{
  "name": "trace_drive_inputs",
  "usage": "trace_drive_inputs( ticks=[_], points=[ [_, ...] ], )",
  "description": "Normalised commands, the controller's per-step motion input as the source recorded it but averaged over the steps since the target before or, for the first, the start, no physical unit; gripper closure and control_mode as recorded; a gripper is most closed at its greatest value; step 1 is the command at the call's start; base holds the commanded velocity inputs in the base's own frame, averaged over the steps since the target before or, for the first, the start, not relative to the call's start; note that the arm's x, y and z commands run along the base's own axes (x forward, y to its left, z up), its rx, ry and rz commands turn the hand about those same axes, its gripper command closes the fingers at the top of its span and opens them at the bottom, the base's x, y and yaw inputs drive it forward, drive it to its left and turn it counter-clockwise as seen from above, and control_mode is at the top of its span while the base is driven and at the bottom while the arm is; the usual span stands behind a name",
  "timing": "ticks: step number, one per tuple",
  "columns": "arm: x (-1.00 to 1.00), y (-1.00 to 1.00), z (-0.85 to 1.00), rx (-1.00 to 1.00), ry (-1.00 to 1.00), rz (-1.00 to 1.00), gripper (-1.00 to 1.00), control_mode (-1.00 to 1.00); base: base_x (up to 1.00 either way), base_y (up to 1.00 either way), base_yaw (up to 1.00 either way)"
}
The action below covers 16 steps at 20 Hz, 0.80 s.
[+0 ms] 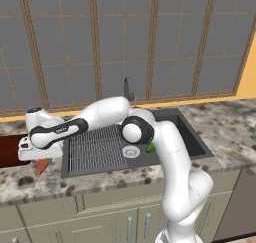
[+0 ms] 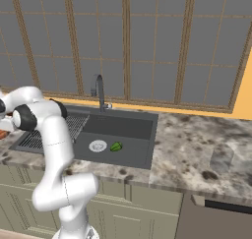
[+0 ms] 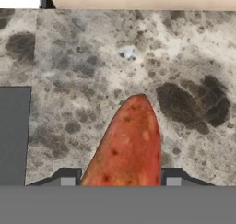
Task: Pick up all produce items and place them in the sink. Turn on the sink faucet to wash them. Then turn the sink off and put them in the tray.
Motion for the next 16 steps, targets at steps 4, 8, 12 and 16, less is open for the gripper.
trace_drive_inputs(
  ticks=[4, 8, 12, 16],
  points=[
    [-0.58, -0.97, 0.59, 0.05, -0.13, 0.07, 1.00, -1.00, 0.00, 0.00, 0.00],
    [-0.60, -1.00, 0.34, 0.04, -0.08, 0.05, 1.00, -1.00, 0.00, 0.00, 0.00],
    [-0.43, -1.00, 0.32, 0.05, 0.00, 0.02, 1.00, -1.00, 0.00, 0.00, 0.00],
    [-0.12, -1.00, 0.48, 0.05, 0.00, 0.00, 1.00, -1.00, 0.00, 0.00, 0.00]
  ],
)
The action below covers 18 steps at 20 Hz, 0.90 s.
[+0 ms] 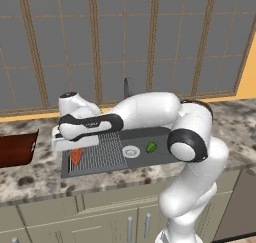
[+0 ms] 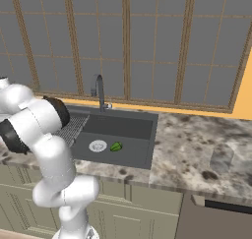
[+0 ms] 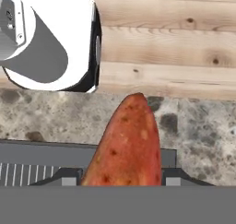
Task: Pick up all produce items and place them in the sink. Turn on the sink faucet to wash them. Then turn the sink off and put them in the tray.
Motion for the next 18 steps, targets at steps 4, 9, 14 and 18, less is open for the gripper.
trace_drive_inputs(
  ticks=[4, 9, 14, 18],
  points=[
    [0.00, -1.00, 0.41, 0.06, 0.01, 0.00, 1.00, -1.00, 0.00, 0.00, 0.00],
    [-0.10, -1.00, 0.03, 0.07, 0.05, 0.00, 1.00, -1.00, 0.00, 0.00, 0.00],
    [0.04, -1.00, 0.05, 0.08, 0.04, 0.00, 1.00, -1.00, 0.00, 0.00, 0.00],
    [0.53, -1.00, 0.09, 0.06, 0.05, 0.00, 1.00, -1.00, 0.00, 0.00, 0.00]
  ],
)
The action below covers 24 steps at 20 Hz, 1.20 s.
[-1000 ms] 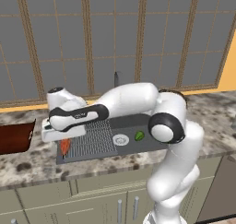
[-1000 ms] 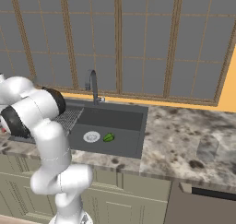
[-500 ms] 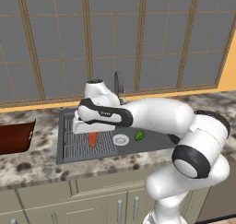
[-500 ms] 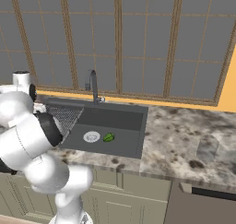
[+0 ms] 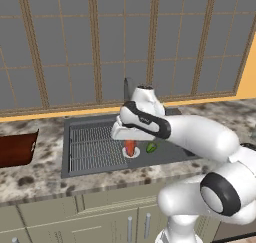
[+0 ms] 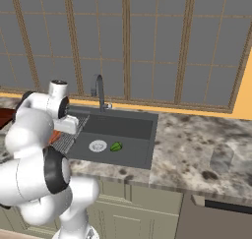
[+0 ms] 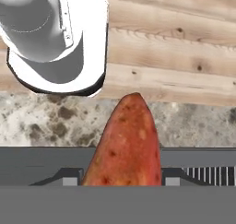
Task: Pick up all produce items and place them in the sink. Turn on the sink faucet to wash them. Then turn the sink off and put them in the tray.
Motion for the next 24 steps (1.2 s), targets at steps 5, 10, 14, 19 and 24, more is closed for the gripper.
trace_drive_inputs(
  ticks=[5, 10, 14, 19, 24],
  points=[
    [0.94, -1.00, 0.00, 0.01, 0.13, 0.00, 1.00, -1.00, 0.00, 0.00, 0.00],
    [0.94, -0.91, -0.17, 0.00, 0.13, -0.01, 1.00, -1.00, 0.00, 0.00, 0.00],
    [0.76, -0.71, -0.59, 0.00, 0.05, 0.00, 1.00, -1.00, 0.00, 0.00, 0.00],
    [0.67, -0.60, -0.79, 0.00, 0.01, 0.00, 1.00, -1.00, 0.00, 0.00, 0.00],
    [0.60, -0.44, -0.61, 0.00, 0.00, 0.00, 1.00, -1.00, 0.00, 0.00, 0.00]
  ],
)
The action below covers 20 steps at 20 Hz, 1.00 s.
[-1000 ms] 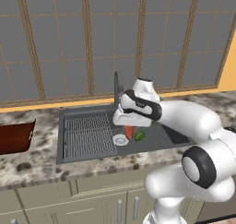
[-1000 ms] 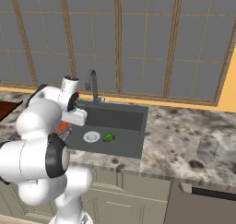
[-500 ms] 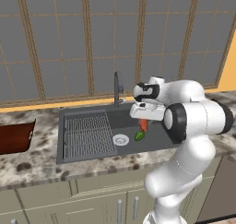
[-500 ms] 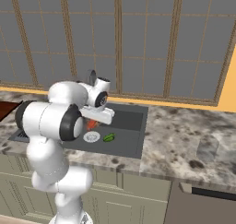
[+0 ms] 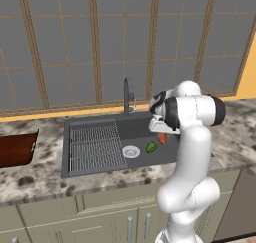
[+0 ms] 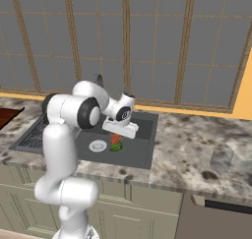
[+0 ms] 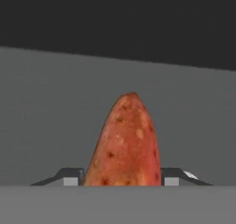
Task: Pick up all produce items and place them in the sink. Turn on the sink faucet to wash them. Then turn the sink off and put them in the tray.
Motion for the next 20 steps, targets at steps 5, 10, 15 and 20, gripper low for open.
trace_drive_inputs(
  ticks=[5, 10, 15, 20],
  points=[
    [0.54, -0.18, -0.74, 0.00, 0.00, 0.00, 1.00, -1.00, 0.00, 0.00, 0.00],
    [0.54, -0.03, -0.70, 0.00, 0.03, 0.00, 1.00, -1.00, 0.00, 0.00, 0.00],
    [0.47, 0.00, -0.60, 0.00, 0.08, 0.00, 1.00, -1.00, 0.00, 0.00, 0.00],
    [0.09, 0.00, -0.44, 0.00, 0.09, 0.00, -1.00, -1.00, 0.00, 0.00, 0.00]
  ],
)
